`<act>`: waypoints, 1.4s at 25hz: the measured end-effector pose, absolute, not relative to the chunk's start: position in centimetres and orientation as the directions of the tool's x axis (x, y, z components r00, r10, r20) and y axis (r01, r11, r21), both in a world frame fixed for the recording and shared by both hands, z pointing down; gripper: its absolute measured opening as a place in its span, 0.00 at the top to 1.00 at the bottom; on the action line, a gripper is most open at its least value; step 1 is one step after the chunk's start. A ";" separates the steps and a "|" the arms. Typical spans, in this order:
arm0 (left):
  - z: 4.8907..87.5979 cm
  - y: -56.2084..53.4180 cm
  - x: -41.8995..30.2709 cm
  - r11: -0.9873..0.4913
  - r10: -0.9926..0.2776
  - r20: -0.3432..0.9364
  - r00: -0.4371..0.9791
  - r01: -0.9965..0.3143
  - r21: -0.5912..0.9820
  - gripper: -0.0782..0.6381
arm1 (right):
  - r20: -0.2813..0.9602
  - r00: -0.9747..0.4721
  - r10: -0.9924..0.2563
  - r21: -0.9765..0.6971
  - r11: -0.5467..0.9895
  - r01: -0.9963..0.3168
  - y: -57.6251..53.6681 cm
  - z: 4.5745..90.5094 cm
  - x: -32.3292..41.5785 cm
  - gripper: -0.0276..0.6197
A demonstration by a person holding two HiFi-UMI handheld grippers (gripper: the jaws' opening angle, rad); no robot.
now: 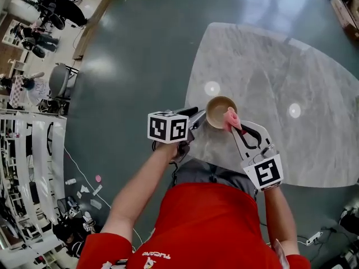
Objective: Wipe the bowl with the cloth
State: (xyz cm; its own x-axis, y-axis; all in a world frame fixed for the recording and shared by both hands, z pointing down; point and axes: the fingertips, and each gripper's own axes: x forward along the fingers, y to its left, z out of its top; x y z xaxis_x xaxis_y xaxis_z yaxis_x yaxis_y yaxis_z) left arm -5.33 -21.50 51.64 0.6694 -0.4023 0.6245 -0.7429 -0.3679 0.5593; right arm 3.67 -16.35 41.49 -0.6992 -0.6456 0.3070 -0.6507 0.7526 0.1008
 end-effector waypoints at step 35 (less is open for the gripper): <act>54.5 -23.1 -0.5 -0.468 -0.324 0.746 0.581 -0.784 0.408 0.87 | 0.718 -0.497 -0.487 0.224 0.838 -0.497 -20.5 49.1 0.8 0.93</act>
